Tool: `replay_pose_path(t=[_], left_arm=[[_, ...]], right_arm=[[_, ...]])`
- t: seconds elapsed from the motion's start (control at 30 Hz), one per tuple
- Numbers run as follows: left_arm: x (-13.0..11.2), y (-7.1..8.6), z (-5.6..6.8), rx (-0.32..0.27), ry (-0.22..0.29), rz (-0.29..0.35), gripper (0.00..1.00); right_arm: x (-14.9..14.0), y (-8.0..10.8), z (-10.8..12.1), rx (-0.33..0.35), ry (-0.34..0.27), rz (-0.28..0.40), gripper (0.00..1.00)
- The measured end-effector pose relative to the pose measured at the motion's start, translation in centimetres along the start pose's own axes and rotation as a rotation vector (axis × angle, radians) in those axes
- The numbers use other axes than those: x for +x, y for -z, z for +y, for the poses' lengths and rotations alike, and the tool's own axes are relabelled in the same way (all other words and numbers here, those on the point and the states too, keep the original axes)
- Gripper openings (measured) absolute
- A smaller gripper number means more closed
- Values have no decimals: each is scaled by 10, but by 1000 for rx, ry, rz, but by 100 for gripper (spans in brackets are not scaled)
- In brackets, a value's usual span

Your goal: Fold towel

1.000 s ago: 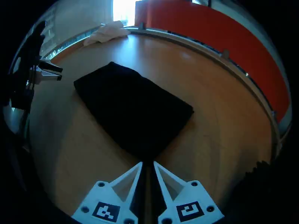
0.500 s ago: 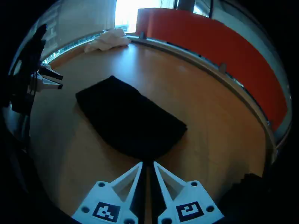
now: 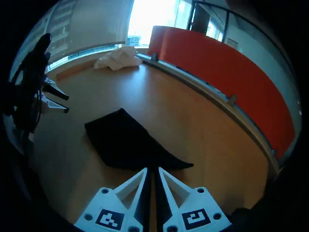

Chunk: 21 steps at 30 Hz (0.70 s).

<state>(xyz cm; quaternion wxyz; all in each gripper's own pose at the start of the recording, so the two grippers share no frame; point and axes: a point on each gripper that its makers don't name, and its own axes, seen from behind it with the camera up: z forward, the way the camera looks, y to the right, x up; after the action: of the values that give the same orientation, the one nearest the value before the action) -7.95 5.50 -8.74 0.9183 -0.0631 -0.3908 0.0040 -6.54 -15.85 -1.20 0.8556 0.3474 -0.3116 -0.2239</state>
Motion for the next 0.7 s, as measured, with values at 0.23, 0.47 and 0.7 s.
replay_pose_path(t=[0.23,0.47,0.7], left_arm=[[0,3,0,-1,6,4,91],[2,6,-1,-1,11,7,91],[5,15,-2,-4,20,14,91]], right_arm=[[26,-1,-6,14,44,28,5],[34,-4,-12,30,70,28,5],[52,-16,-26,72,108,35,5]])
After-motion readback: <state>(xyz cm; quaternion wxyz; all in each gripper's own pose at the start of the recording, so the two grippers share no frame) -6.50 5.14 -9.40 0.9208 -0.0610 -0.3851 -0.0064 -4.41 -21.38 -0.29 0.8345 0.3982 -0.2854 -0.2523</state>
